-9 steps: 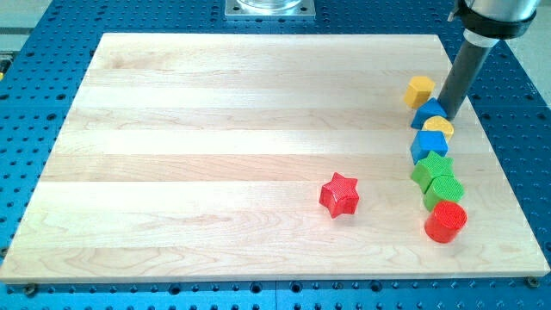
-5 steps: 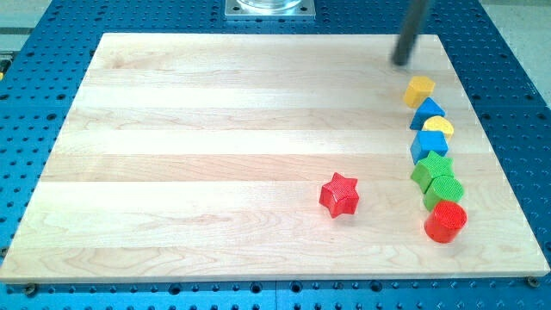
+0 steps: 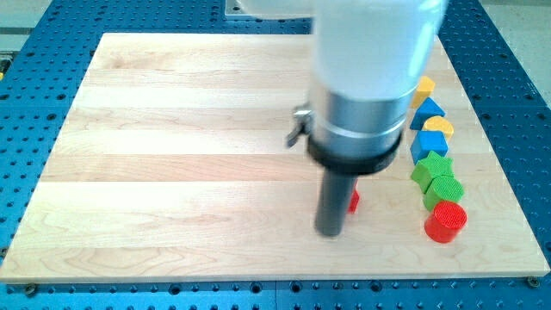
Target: Place the red star above the yellow hexagon
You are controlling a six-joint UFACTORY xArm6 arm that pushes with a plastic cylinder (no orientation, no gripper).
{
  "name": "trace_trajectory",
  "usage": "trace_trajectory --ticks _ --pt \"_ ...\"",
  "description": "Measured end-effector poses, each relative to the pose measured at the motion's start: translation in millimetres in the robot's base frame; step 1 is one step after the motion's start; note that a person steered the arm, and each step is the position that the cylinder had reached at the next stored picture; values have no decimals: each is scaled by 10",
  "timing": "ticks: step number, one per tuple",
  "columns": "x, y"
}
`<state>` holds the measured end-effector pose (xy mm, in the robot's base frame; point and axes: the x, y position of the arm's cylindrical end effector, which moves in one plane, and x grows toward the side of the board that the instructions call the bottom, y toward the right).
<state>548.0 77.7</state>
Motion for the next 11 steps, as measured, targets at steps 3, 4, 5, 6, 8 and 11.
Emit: trace_trajectory --ticks 3,4,5,6,8,11 --pt "-500 -154" --pt "-822 114" --pt "-1411 343" --pt "-901 58" --pt "-1377 550" --pt "-1572 830"
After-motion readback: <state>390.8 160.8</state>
